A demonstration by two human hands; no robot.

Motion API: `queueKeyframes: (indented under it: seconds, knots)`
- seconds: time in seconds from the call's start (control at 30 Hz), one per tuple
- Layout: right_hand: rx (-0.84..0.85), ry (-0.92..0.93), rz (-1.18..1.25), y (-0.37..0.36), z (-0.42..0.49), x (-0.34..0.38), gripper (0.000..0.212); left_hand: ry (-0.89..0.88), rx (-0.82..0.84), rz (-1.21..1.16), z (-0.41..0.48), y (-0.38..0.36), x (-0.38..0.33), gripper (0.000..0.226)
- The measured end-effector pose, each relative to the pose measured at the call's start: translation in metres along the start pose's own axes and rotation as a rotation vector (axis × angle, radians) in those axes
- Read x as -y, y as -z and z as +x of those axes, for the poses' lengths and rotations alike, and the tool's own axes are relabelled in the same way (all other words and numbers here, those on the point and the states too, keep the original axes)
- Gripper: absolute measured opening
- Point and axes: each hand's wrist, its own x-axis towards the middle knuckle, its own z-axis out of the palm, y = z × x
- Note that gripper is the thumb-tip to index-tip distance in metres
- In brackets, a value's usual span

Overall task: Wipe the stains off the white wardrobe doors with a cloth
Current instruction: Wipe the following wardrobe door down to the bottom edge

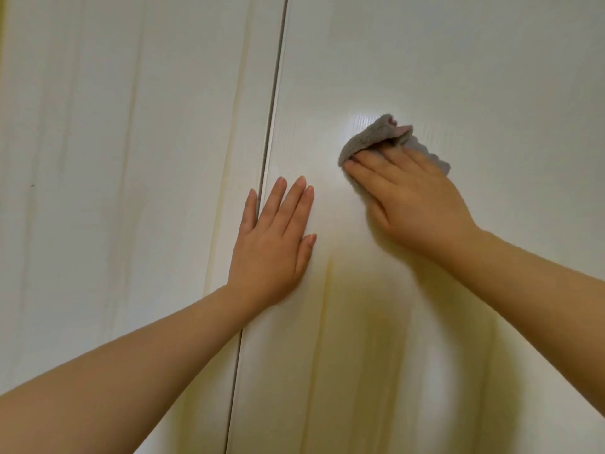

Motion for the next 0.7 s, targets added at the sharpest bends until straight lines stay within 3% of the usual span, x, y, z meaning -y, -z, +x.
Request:
queueKeyframes:
  seconds: [0.1, 0.13, 0.23, 0.3, 0.43, 0.47, 0.57, 0.63, 0.7]
  knots:
    - [-0.030, -0.297, 0.057, -0.002, -0.018, 0.017, 0.048, 0.070, 0.025, -0.013, -0.005, -0.003, -0.009, 0.058]
    - [-0.023, -0.275, 0.068, -0.011, -0.030, 0.035, 0.049, 0.086, 0.031, 0.004, -0.010, -0.004, -0.006, 0.058]
    - [0.080, 0.110, 0.093, -0.003, -0.059, 0.030, 0.043, 0.090, 0.018, -0.006, -0.008, -0.004, -0.012, 0.057]
    - [0.083, 0.167, 0.067, 0.006, -0.049, 0.003, 0.042, 0.090, 0.016, -0.016, -0.008, -0.003, -0.013, 0.057]
    - [-0.071, -0.424, 0.131, 0.003, -0.023, 0.009, 0.052, 0.074, 0.014, -0.011, -0.012, -0.004, -0.013, 0.055]
    - [-0.067, -0.410, 0.106, -0.003, -0.027, 0.025, 0.052, 0.067, 0.016, -0.005, -0.014, -0.004, -0.011, 0.055]
    - [0.032, 0.049, 0.109, -0.010, -0.055, 0.046, 0.045, 0.044, 0.011, -0.003, -0.014, -0.003, -0.008, 0.055]
    - [0.094, 0.244, 0.085, -0.002, -0.052, 0.025, 0.042, 0.024, 0.019, -0.003, -0.017, -0.002, -0.007, 0.055]
    - [0.077, 0.110, 0.033, 0.004, -0.032, -0.002, 0.045, 0.025, 0.032, -0.004, -0.019, -0.002, -0.008, 0.056]
